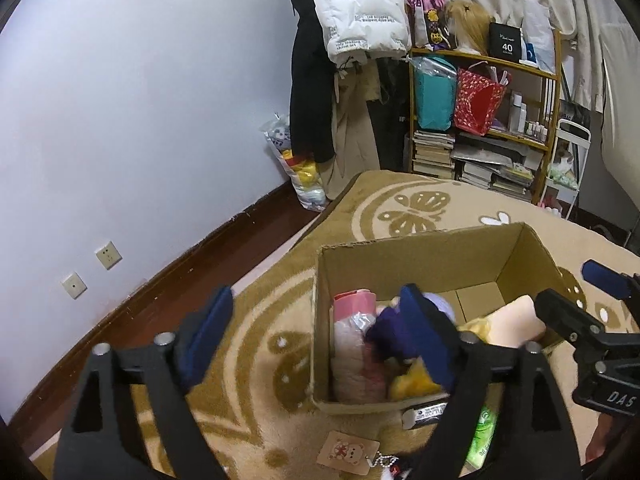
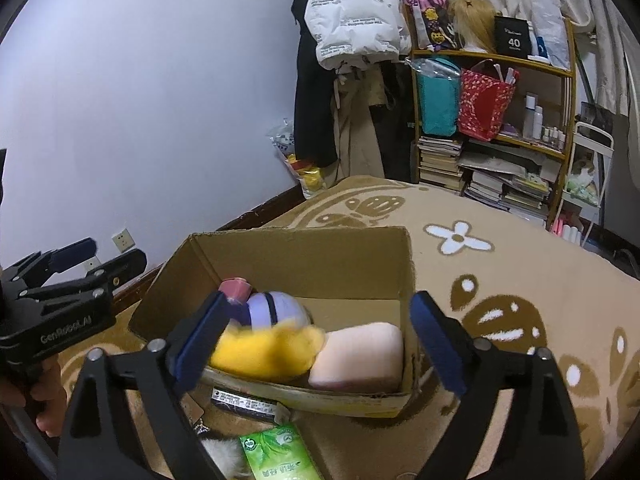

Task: Organize soft objects
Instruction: 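Lower the doll and yellow plush into the box and open both tools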

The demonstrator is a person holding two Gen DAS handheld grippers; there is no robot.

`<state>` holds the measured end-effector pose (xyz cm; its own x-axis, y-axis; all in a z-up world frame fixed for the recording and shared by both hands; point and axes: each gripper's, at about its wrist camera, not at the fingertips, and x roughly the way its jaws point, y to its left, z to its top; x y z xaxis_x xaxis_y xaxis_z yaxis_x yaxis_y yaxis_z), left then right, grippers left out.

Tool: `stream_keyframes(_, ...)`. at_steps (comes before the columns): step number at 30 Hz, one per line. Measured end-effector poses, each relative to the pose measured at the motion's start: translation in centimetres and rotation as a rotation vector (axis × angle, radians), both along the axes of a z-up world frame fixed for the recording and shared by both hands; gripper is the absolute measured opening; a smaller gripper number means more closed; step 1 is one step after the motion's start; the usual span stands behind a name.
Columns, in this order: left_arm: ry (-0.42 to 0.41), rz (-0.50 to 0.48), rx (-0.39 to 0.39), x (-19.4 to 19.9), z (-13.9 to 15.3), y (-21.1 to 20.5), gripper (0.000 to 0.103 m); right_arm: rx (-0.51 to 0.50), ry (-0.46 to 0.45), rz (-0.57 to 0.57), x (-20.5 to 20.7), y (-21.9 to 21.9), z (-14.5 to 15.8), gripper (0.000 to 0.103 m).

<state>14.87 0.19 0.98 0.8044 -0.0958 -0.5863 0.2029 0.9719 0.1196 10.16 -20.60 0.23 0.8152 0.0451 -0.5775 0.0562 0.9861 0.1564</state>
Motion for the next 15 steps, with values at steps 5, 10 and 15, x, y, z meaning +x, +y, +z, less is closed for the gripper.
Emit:
stream_keyframes(5,-0.051,-0.013,-0.058,-1.1,1.4,0.7,0.102,0.009,-0.026,-0.021,-1.0,-0.4,1.0,0.103)
stream_keyframes(10,-0.062,-0.001,-0.067,-1.9,1.8,1.7,0.103,0.036,-0.031,-0.053,-2.1,-0.9,1.8,0.103)
stream_keyframes(15,-0.02,-0.003,-0.07,-3.1,1.7,2.6,0.103,0.058,-0.017,-0.078,-3.5,-1.2,2.3,0.103)
